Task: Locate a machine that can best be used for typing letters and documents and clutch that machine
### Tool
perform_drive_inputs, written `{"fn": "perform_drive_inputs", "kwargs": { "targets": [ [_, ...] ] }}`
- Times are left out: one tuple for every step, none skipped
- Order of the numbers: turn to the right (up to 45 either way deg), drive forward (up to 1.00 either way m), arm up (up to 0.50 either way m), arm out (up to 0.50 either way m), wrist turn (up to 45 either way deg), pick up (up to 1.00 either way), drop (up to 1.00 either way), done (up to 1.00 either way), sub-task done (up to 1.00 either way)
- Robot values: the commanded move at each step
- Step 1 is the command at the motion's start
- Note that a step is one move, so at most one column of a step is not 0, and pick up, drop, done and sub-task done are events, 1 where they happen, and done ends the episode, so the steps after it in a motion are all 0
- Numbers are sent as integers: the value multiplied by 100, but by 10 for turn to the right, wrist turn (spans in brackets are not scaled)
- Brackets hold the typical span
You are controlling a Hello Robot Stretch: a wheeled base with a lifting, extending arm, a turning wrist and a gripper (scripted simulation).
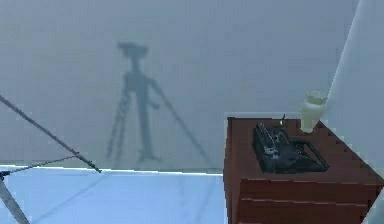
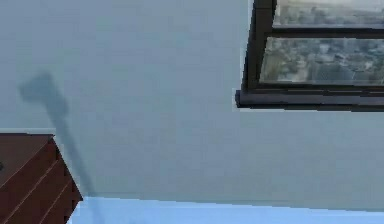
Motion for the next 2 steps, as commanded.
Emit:
{"fn": "perform_drive_inputs", "kwargs": {
  "targets": [
    [30,0,0,0,0,0,0,0,0],
    [0,55,0,0,0,0,0,0,0]
  ]
}}
